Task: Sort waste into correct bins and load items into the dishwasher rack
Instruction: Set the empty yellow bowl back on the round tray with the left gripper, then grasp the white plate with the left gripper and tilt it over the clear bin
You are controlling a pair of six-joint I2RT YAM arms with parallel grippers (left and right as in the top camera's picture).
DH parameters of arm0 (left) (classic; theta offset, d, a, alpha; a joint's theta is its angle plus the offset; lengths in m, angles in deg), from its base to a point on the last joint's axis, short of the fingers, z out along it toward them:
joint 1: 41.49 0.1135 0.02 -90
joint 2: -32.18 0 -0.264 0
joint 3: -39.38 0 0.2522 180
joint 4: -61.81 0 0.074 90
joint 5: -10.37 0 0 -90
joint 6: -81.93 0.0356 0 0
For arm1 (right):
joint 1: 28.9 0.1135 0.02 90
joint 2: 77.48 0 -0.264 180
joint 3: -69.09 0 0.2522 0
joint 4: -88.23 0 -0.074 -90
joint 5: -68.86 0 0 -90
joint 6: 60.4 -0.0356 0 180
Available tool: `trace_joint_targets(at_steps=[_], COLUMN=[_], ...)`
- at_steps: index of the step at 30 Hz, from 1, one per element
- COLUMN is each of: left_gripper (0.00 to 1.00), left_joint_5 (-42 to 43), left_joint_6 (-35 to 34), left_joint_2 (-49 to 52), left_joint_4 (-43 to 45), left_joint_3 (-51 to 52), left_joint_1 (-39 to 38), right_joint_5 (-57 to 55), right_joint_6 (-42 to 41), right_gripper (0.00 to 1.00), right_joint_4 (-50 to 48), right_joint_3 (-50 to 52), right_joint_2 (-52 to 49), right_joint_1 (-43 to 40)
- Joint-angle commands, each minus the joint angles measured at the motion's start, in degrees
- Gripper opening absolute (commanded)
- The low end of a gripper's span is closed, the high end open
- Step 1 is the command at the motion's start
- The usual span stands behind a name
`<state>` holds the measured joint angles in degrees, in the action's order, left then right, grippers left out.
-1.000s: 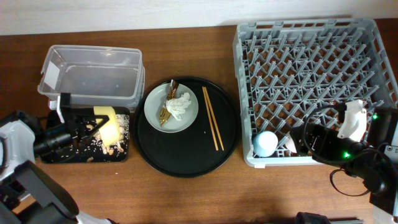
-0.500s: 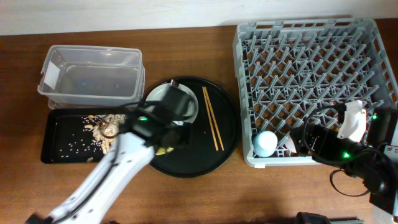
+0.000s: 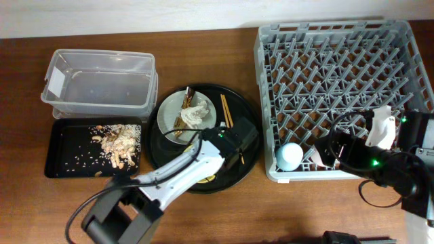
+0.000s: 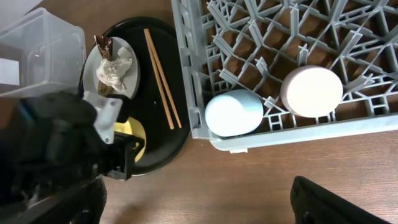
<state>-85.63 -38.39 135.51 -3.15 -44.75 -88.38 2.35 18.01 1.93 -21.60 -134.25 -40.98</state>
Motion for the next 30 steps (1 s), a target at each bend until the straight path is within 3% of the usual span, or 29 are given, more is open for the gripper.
trace_joint_targets(at_steps=[1, 3, 4, 6, 9, 11, 12, 13, 14, 18, 21, 22, 24, 25, 26, 29, 30], left_gripper=[0.87, 0.99, 0.99, 0.99, 0.90, 0.37, 0.29, 0.09, 0.00, 0.00, 0.00, 0.06, 0.69, 0.77, 0.77, 0.75, 0.68], left_joint_5=[-2.0, -3.8, -5.4, -6.9, -0.3, 0.3, 0.2, 0.3, 0.5, 0.2, -9.9, -8.5, -9.5, -7.5, -3.1, -0.4, -4.5], left_joint_6=[-0.7, 3.1, 5.4, 12.3, 17.0, 17.0, 17.0, 17.0, 16.9, 16.7, 14.5, 13.1, 15.2, 15.3, 15.3, 17.1, 17.1], left_joint_2=[0.5, -0.1, -0.1, 1.5, 10.1, 16.5, 16.6, 16.5, 16.5, 8.6, 5.7, 7.6, 10.6, 10.7, 9.7, 9.9, 10.4], left_joint_4=[-1.3, -6.4, -6.0, 3.7, 10.7, 11.6, 11.6, 11.1, 9.1, -10.7, -9.2, -7.3, -6.4, -7.7, -10.3, -12.5, -11.6], left_joint_3=[-1.4, -11.9, -14.7, -15.1, -15.1, -15.1, -15.1, -15.3, -16.4, -37.4, -38.3, -38.2, -38.2, -38.2, -38.3, -37.1, -33.7], left_joint_1=[0.5, 6.3, 9.5, 16.5, 22.8, 23.1, 23.1, 23.1, 23.1, 28.0, 35.7, 40.9, 43.0, 42.8, 41.4, 33.8, 29.6], right_joint_5=[0.0, 0.0, 0.0, 0.0, 0.0, 0.1, 0.1, 0.1, 0.1, 0.1, 0.1, 0.1, 0.1, 0.1, 0.1, 0.1, 0.1], right_joint_6=[2.4, 2.4, 2.4, 2.3, 2.3, 2.3, 2.3, 2.3, 2.3, 2.3, 2.3, 2.3, 2.1, 2.2, 2.2, 2.2, 2.2], right_gripper=[0.95, 0.95, 0.95, 0.95, 0.95, 0.95, 0.95, 0.95, 0.95, 0.95, 0.95, 0.95, 0.95, 0.95, 0.95, 0.95, 0.95], right_joint_4=[0.4, 0.5, 0.5, 0.5, 0.8, 1.3, 1.5, 1.5, 1.7, 2.2, 2.2, 2.2, 2.4, 2.4, 2.4, 2.6, 2.6], right_joint_3=[-0.1, -0.1, -0.1, -0.1, -0.1, -0.1, -0.1, -0.1, -0.1, -0.1, -0.1, -0.1, -0.1, -0.1, -0.1, -0.1, -0.1], right_joint_2=[0.1, 0.1, 0.1, 0.1, -0.9, -1.7, -1.8, -1.8, -1.8, -1.8, -1.8, -1.8, -1.8, -1.8, -1.8, -1.8, -1.8], right_joint_1=[-0.3, -0.3, -0.3, -0.3, -0.3, -0.3, -0.3, -0.3, -0.3, -0.3, -0.3, -0.3, -0.3, -0.3, -0.3, -0.3, -0.3])
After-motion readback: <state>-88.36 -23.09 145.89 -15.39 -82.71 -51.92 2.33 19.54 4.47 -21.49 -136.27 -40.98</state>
